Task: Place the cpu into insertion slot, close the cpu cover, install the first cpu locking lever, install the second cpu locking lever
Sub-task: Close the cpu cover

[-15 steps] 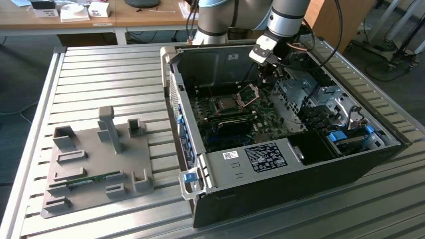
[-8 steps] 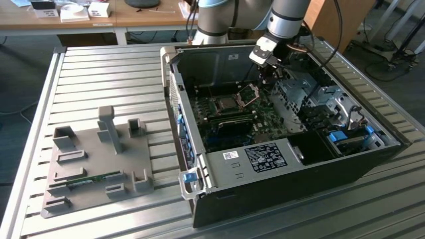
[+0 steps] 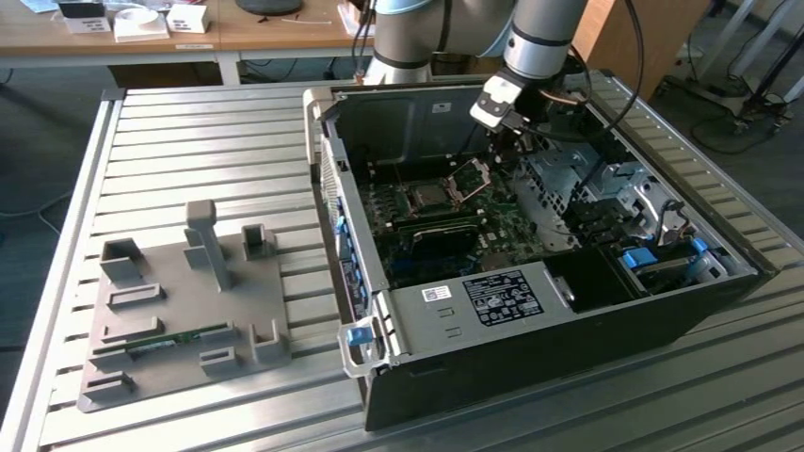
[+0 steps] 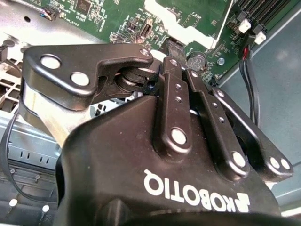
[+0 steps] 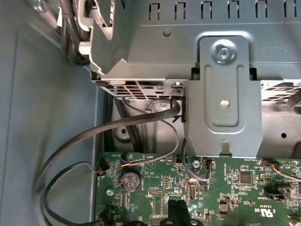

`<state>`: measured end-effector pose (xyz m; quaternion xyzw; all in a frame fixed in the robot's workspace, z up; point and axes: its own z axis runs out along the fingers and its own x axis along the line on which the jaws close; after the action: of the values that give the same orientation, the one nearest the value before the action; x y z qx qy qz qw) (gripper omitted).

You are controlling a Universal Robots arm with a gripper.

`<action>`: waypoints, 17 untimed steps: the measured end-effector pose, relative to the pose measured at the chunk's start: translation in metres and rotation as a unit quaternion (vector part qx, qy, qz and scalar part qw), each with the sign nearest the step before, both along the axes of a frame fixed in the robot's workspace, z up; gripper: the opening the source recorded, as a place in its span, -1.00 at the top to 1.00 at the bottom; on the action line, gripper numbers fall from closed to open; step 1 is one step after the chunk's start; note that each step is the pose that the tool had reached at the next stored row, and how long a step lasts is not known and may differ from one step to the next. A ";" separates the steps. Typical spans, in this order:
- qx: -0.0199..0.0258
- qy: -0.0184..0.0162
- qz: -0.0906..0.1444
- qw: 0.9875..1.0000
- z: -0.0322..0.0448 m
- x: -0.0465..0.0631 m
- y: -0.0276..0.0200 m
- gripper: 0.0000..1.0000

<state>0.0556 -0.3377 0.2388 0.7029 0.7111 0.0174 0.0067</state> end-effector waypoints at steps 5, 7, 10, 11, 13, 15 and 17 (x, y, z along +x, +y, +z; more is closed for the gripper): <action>0.000 0.000 0.000 1.000 -0.0003 0.000 0.0000 0.79; 0.000 0.000 0.000 1.000 -0.0003 0.000 0.0000 0.79; 0.000 0.000 0.000 1.000 -0.0004 0.000 0.0000 0.79; 0.000 0.000 0.000 1.000 -0.0004 -0.001 0.0000 0.79; 0.000 0.000 0.000 1.000 -0.0004 -0.003 0.0001 0.79; 0.000 -0.001 0.000 1.000 -0.0005 -0.007 0.0000 0.79; 0.000 -0.001 0.000 1.000 -0.0005 -0.013 0.0000 0.79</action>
<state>0.0429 -0.3377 0.2383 0.7029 0.7111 0.0182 0.0076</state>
